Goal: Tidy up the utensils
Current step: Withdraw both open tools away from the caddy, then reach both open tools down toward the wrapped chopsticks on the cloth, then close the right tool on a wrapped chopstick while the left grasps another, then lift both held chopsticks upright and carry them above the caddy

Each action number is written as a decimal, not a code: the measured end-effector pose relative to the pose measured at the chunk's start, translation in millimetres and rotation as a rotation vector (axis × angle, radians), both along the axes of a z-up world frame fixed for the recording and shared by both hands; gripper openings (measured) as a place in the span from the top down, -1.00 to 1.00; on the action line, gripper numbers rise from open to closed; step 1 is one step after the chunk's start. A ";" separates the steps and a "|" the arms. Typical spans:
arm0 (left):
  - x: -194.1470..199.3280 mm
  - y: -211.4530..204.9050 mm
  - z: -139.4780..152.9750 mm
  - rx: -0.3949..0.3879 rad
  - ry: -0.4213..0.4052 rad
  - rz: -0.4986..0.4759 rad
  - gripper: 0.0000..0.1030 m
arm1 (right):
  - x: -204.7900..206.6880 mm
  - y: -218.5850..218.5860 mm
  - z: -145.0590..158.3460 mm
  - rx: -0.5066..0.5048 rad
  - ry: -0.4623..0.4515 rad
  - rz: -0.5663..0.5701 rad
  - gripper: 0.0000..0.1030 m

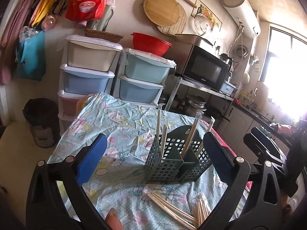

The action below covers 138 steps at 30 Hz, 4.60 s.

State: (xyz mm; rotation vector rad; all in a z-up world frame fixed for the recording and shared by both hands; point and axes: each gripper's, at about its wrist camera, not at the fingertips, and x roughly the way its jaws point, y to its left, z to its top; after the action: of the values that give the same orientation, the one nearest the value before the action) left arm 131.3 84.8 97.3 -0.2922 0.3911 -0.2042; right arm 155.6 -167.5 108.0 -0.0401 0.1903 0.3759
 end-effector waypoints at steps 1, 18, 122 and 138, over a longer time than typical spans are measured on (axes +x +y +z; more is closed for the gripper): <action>-2.0 1.2 -1.2 -0.003 0.002 0.004 -0.79 | -0.9 -0.6 -1.5 0.002 0.007 0.000 -0.73; -22.2 2.6 -27.9 -0.007 0.055 0.004 -0.79 | -27.3 -2.9 -24.4 -0.038 0.071 0.011 -0.75; 44.4 31.2 -124.0 -0.186 0.402 -0.057 0.88 | 45.6 -38.3 -111.5 -0.070 0.530 0.058 0.83; 15.0 40.5 -59.6 -0.109 0.253 -0.034 0.93 | 20.1 -12.1 -53.8 -0.058 0.380 0.142 0.91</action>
State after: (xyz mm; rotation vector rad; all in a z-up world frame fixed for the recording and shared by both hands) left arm 146.3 125.3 37.7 -0.4212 0.6367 -0.2231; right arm 175.8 -179.6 54.2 -0.0395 0.5758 0.5183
